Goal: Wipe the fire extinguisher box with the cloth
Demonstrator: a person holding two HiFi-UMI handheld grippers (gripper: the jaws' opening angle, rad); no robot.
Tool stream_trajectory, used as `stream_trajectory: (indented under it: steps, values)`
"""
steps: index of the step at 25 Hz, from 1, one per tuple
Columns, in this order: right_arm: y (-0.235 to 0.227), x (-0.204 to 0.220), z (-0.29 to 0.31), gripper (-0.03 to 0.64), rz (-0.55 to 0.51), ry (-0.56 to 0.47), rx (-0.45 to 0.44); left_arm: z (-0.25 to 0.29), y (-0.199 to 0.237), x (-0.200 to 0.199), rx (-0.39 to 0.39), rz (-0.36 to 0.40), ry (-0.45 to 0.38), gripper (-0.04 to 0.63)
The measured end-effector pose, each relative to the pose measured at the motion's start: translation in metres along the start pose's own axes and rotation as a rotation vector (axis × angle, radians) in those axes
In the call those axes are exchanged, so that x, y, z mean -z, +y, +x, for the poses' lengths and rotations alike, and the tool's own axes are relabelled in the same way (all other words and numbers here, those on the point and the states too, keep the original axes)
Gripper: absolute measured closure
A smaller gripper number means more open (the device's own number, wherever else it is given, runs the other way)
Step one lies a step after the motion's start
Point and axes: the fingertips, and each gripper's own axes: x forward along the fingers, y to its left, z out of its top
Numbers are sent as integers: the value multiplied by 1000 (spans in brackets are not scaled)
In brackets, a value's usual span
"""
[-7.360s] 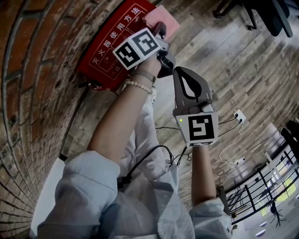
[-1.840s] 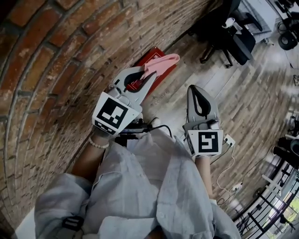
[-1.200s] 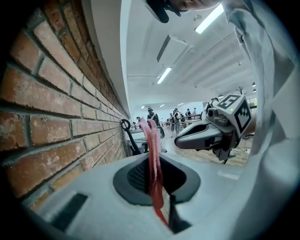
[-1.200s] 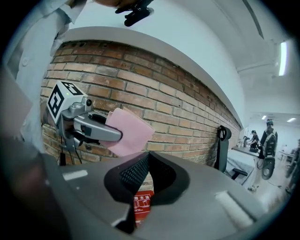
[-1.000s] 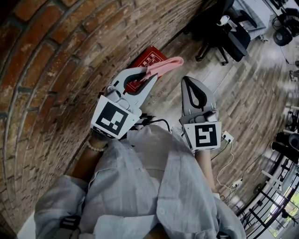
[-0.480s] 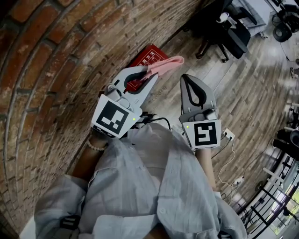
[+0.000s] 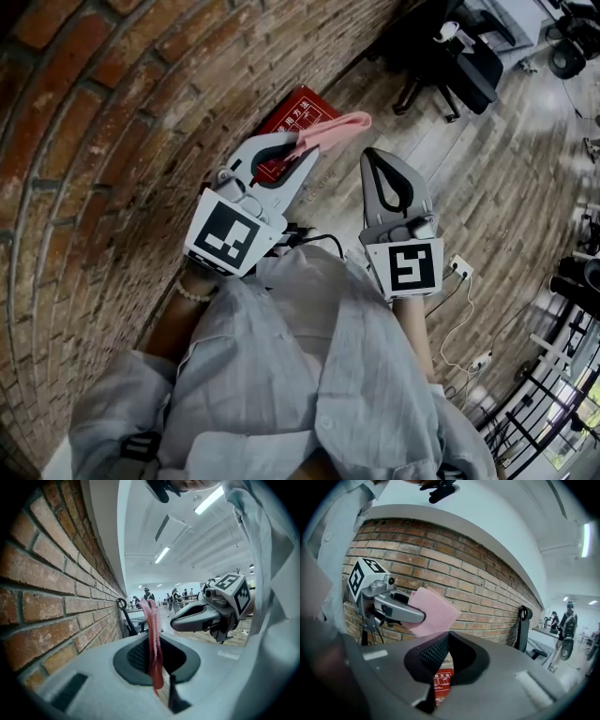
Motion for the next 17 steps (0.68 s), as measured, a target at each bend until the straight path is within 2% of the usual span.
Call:
stream_trajectory:
  steps: [17]
  values:
    - [-2,10,-2,611,4,34,10,7,-4,-1,24,-19,-4,584]
